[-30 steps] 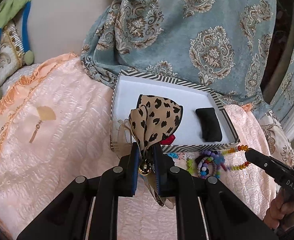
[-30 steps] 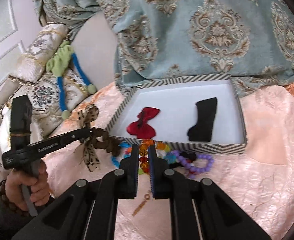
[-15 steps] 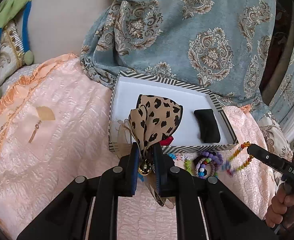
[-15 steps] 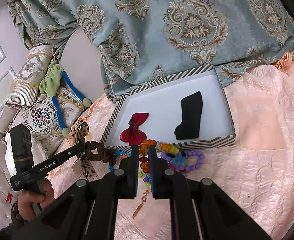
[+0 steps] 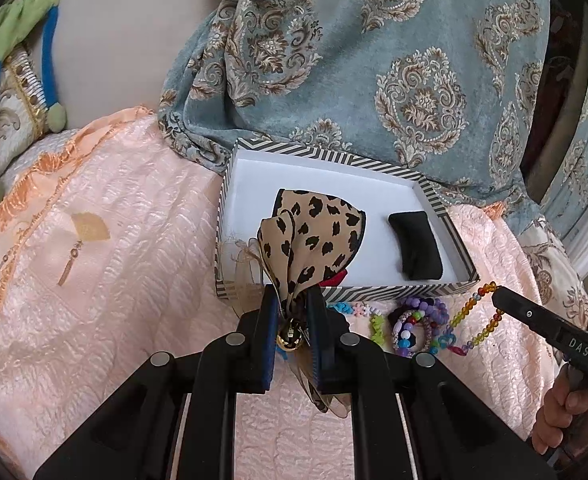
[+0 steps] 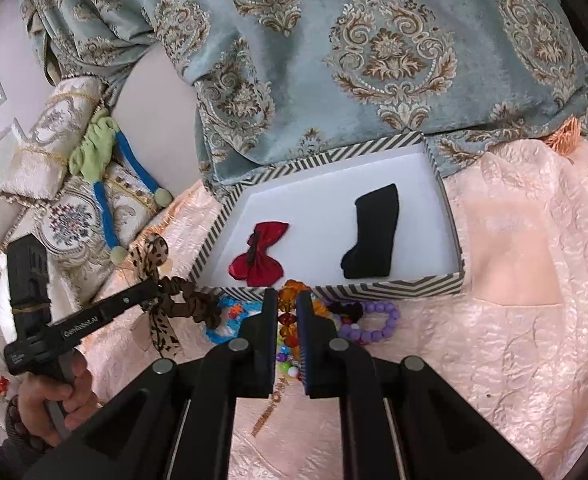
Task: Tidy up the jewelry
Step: 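Carry leopard clip with left tool while right tool carries orange bracelet over box, then release leopard clip with left tool while right tool drops orange bracelet in box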
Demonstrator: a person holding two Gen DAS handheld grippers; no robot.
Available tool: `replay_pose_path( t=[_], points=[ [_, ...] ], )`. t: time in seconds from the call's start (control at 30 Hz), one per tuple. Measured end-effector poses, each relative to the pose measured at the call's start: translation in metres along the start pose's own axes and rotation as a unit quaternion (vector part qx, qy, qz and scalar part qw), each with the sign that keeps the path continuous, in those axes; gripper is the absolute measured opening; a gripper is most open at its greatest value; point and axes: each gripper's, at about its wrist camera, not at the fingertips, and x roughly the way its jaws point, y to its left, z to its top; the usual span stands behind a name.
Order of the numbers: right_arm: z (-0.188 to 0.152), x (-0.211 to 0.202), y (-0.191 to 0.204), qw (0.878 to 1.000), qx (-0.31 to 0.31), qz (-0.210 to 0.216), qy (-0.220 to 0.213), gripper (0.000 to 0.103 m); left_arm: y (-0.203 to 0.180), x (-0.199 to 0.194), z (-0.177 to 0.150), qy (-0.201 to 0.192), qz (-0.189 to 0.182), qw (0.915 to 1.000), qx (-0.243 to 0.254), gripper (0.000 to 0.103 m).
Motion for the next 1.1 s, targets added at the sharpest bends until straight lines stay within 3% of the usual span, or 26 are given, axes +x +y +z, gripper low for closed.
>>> replay_pose_path(
  t=[0.13,0.27,0.63,0.93,1.1],
  points=[
    [-0.002,0.006,0.008,0.998,-0.032,-0.051,0.010,0.009,-0.004,0.002,0.000,0.002,0.026,0.9996,0.009,0.000],
    [0.003,0.006,0.013,0.997,-0.046,-0.066,0.008,0.009,-0.007,0.002,0.002,0.005,0.035,0.9993,0.011,0.000],
    [0.055,0.004,0.026,0.997,-0.049,-0.052,-0.023,0.009,-0.029,0.000,0.020,-0.001,0.038,0.9989,0.027,0.000],
    [0.113,0.042,0.019,0.997,-0.030,-0.062,-0.033,0.009,-0.045,0.010,0.073,-0.021,0.060,0.9972,0.041,0.000],
    [0.121,0.067,0.009,0.997,-0.033,-0.054,-0.035,0.009,-0.051,0.044,0.101,-0.017,0.060,0.9971,0.043,0.000]
  ],
)
